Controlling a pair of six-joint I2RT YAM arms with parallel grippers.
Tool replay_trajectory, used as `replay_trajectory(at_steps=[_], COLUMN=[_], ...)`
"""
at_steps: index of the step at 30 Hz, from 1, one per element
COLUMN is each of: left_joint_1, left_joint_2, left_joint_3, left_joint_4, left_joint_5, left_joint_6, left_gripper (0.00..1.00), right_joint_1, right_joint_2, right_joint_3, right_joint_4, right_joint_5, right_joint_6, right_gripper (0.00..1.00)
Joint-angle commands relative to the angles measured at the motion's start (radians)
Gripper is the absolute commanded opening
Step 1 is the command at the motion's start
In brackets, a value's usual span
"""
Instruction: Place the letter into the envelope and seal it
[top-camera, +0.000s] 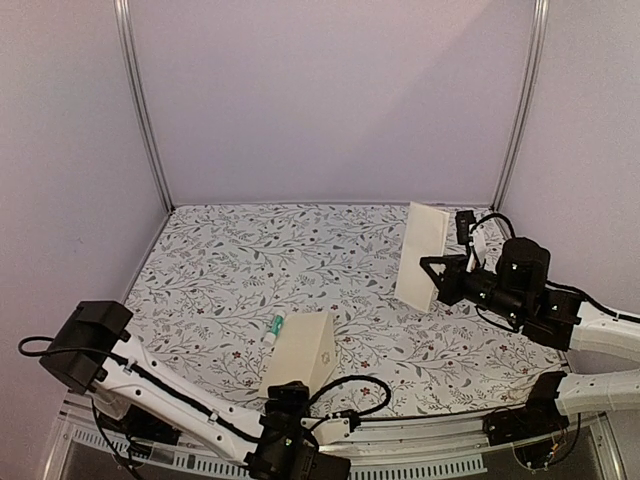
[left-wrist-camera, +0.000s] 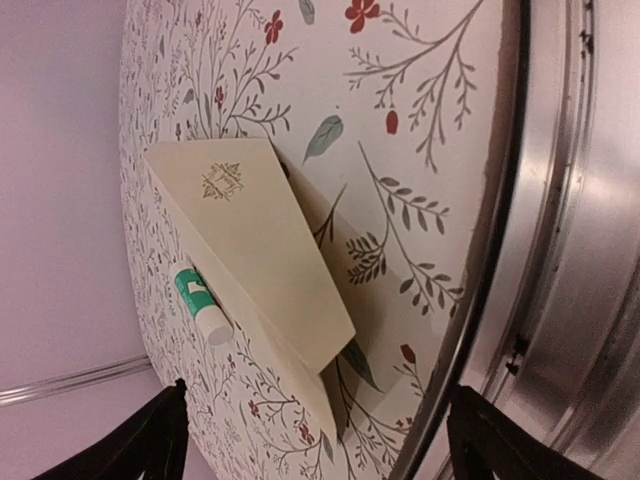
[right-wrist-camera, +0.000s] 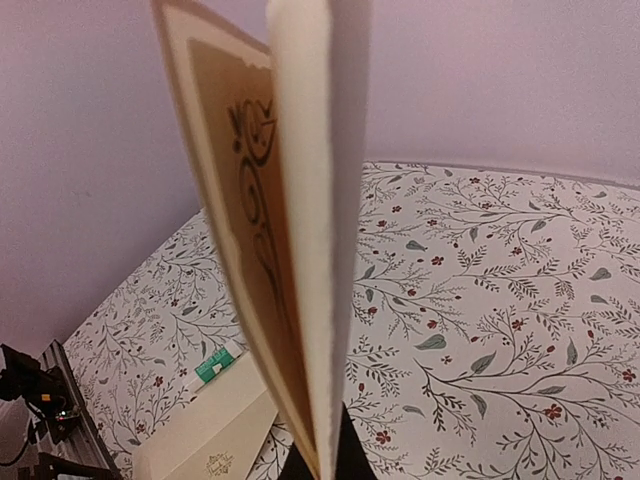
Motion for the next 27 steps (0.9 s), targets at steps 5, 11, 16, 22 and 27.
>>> replay_trajectory(at_steps=[5, 11, 16, 22, 27], left_joint_1=[0.055, 0.094, 0.114, 0.147, 0.163], left_joint_2=[0.044, 0.045, 0.045, 0.029, 0.014], left_joint_3=[-0.032, -0.069, -0.095, -0.138, -0.161], left_joint_4=[-0.022, 0.085, 0.171, 0.291, 0.359], left_joint_5=[-0.068, -0.068, -0.084, -0.091, -0.116], left_joint_6=[-0.015, 0.061, 0.112, 0.191, 0.216], left_gripper=[0.79, 0.76, 0.64, 0.54, 0.23], right_joint_1=[-0.005, -0.005, -0.005, -0.005, -0.005], right_joint_2=[-0.011, -0.004, 0.001, 0.011, 0.01], right_joint_3=[-0.012, -0.015, -0.015, -0.016, -0.016], right_joint_4=[0.002, 0.01, 0.015, 0.022, 0.023], right_joint_5=[-0.025, -0.03, -0.036, -0.045, -0.043], right_joint_6=[0.005, 0.001, -0.002, -0.004, -0.005], right_gripper=[0.0, 0.0, 0.0, 0.0, 0.0])
